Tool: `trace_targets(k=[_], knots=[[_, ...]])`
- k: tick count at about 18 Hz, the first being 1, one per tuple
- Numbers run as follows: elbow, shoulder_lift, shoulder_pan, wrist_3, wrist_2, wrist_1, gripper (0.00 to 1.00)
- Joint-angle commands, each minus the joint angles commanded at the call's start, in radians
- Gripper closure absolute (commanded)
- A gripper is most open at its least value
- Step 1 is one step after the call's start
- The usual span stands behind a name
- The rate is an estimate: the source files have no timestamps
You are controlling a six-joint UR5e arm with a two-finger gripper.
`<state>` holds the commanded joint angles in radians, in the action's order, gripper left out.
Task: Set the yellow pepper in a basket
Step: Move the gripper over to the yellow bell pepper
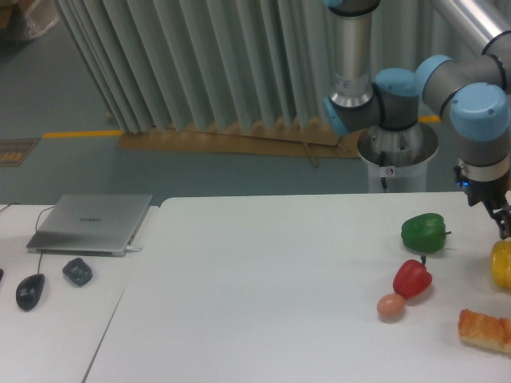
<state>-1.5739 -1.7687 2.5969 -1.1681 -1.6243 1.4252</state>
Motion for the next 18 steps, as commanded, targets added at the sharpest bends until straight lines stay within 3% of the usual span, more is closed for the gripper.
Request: trace_targets(k=[1,3,4,8,12,18], knots=[[0.000,0.002,0.024,0.268,0.105,-0.061,0.00],[-0.002,-0.002,0.037,0.558,0.119,-0.150,0.00],[-0.003,-0.002,0.054,0.618,0.122,-0.154,0.00],[-0.034,-0.011,0.081,0.725,0.107,-0.170,0.00],[-0.046,-0.023,0.088,0.630,0.051,-0.166,0.00],[-0.037,-0.063,0.083,0.625,0.044,-0.170,0.00]])
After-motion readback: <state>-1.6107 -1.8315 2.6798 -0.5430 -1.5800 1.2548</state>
